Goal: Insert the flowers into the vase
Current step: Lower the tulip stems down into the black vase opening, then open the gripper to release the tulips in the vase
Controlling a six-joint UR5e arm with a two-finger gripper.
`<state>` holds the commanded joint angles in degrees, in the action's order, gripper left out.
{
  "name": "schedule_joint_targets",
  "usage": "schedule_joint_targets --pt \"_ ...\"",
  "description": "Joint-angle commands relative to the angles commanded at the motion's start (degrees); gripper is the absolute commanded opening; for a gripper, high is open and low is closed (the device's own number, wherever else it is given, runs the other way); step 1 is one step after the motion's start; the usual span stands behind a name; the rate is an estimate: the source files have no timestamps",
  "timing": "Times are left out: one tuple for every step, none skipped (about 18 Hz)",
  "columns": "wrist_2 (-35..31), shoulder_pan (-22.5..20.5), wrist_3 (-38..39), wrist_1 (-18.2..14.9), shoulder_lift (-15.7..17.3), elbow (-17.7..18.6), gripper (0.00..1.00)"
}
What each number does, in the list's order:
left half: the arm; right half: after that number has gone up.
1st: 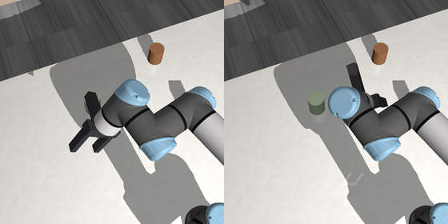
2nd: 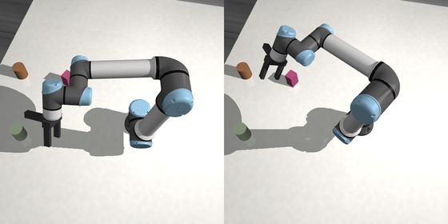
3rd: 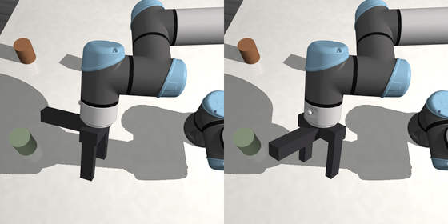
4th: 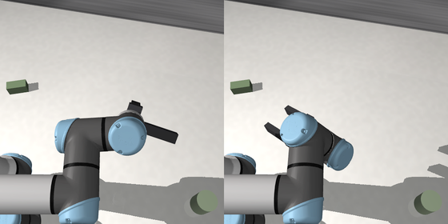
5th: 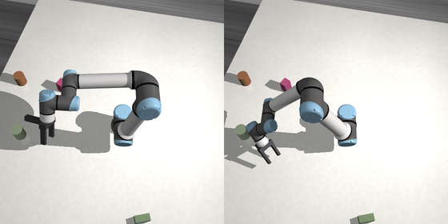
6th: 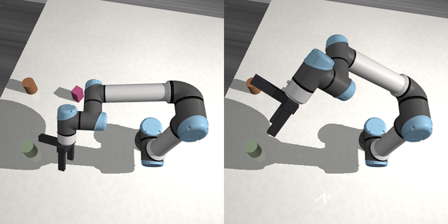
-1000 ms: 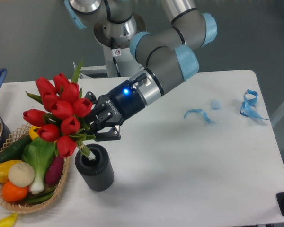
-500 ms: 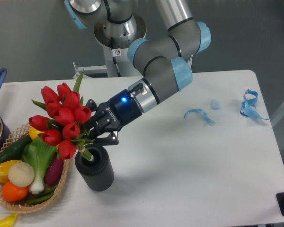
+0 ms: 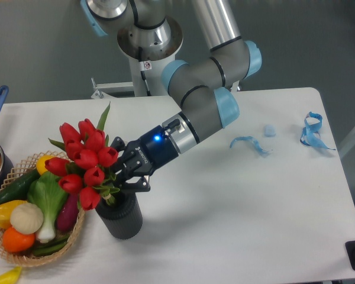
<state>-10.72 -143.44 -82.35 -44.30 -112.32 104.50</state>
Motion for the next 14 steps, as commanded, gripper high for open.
schedule_joint_targets --pt "0.0 0.0 -0.09 0.0 -0.09 0.0 0.17" --pt "0.0 -0.09 -0.09 0.0 -0.35 0.0 0.18" --pt "-0.09 -0.09 -0.17 0.0 -0.62 0.0 0.19" --pt "-0.09 -0.17 -0.26 0.0 -0.79 -0.09 0.2" --pt "-0.09 -0.26 -0.79 0.0 -1.14 0.0 0.23" --pt "-0.18 -0.26 -1.14 0.0 -1.41 0.09 0.23" --pt "-0.26 -0.26 -1.23 0.0 -1.41 0.26 0.23" --pt "-0.26 -0.26 -1.4 0.0 -1.41 0.52 0.24" --pt "-0.26 -0.44 -1.67 0.0 -1.41 0.88 0.27" --pt "-0.26 -0.61 -1.84 0.0 -1.41 1.4 0.3" --pt "-0.26 -0.79 -1.93 0.09 -1.32 1.93 0.31" --pt "-0.26 -1.14 -2.11 0.09 -1.32 2.19 0.35" --pt "-0.26 -1.49 -2.54 0.09 -1.23 2.37 0.38" --pt "-0.26 -1.67 -2.81 0.17 -1.23 2.9 0.44"
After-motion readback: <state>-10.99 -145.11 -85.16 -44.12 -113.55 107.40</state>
